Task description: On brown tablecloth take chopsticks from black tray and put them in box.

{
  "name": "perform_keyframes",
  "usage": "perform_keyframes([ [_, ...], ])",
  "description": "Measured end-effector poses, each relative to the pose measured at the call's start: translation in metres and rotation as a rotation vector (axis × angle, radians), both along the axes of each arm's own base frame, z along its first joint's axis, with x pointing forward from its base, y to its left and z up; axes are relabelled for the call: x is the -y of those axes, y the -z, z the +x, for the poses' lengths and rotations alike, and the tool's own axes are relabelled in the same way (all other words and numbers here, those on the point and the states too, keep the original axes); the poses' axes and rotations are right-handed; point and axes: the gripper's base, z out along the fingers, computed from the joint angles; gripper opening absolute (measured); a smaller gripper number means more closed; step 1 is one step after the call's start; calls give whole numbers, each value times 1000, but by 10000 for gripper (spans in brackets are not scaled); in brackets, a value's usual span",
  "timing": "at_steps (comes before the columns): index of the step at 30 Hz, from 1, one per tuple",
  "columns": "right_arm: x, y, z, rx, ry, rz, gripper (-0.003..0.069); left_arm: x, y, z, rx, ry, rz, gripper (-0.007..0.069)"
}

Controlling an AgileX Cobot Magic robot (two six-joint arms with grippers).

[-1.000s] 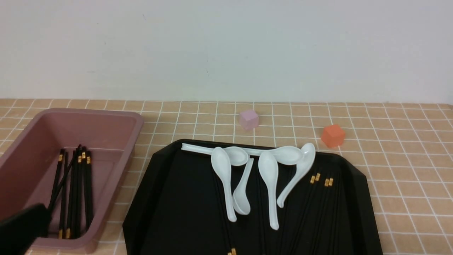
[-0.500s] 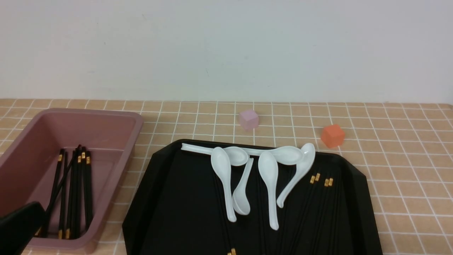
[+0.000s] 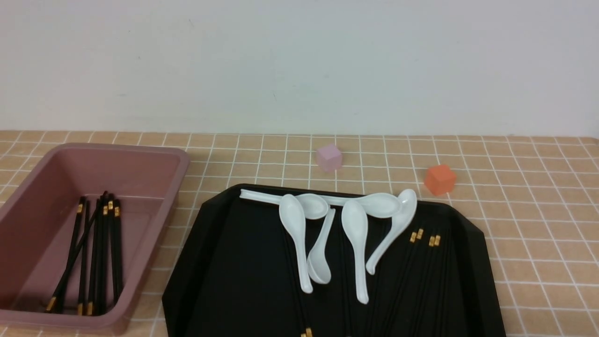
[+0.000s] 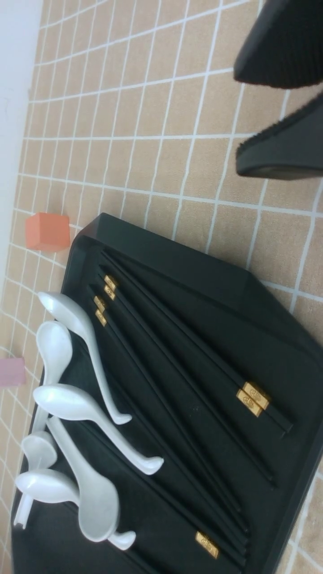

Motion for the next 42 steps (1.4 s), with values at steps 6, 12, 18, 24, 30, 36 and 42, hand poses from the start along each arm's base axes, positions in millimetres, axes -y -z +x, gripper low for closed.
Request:
perform_keyframes([
  [6,0,0,0,0,0,0,240,-4,10,-2,-96,-48,62,-1],
  [12,0,0,0,0,0,0,240,-5,10,-2,-102,-58,63,1],
  [18,0,0,0,0,0,0,240,-5,10,-2,-102,-59,64,1],
  [24,0,0,0,0,0,0,240,-5,10,-2,-102,-59,64,1],
  [30,0,0,0,0,0,0,240,-5,10,-2,-102,-58,65,1],
  [36,0,0,0,0,0,0,240,-5,10,-2,-102,-58,66,1],
  [42,0,0,0,0,0,-1,240,-5,10,-2,-102,-58,66,4],
])
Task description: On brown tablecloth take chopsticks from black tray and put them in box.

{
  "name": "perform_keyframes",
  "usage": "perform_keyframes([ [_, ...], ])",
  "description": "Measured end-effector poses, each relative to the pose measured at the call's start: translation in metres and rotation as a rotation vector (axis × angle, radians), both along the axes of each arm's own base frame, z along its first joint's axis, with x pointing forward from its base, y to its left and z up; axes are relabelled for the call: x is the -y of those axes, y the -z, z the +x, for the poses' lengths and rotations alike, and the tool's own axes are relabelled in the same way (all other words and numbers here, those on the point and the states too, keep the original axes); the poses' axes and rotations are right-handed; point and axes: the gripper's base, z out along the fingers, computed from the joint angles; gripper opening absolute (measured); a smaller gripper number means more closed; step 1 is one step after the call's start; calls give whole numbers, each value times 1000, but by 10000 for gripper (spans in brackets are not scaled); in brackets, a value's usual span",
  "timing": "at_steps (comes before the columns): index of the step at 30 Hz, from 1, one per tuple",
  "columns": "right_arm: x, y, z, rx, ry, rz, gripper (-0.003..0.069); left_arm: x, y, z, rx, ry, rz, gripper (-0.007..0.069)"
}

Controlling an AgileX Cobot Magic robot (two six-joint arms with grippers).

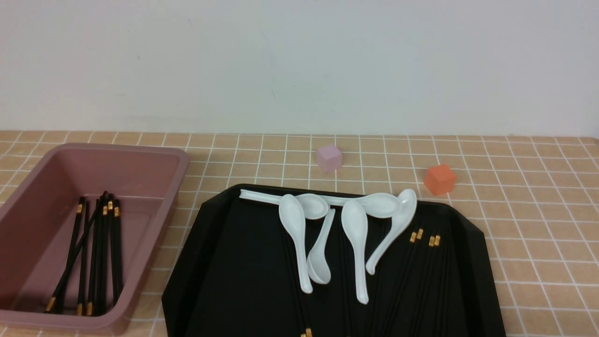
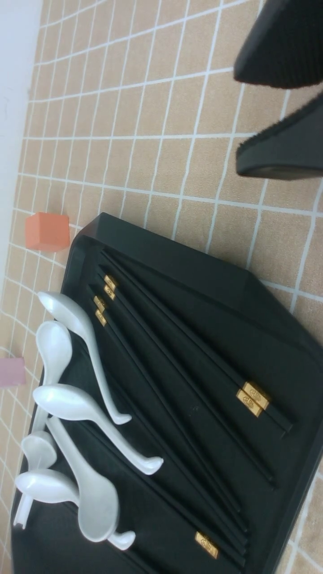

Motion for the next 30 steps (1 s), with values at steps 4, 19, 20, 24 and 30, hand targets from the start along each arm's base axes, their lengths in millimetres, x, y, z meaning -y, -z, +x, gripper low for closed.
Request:
perform_keyframes([
  [4,0,0,0,0,0,1,240,0,0,0,0,0,0,7],
  [19,0,0,0,0,0,1,240,0,0,0,0,0,0,17],
  [20,0,0,0,0,0,1,240,0,0,0,0,0,0,19],
  [24,0,0,0,0,0,1,240,0,0,0,0,0,0,20],
  [30,0,0,0,0,0,1,240,0,0,0,0,0,0,20],
])
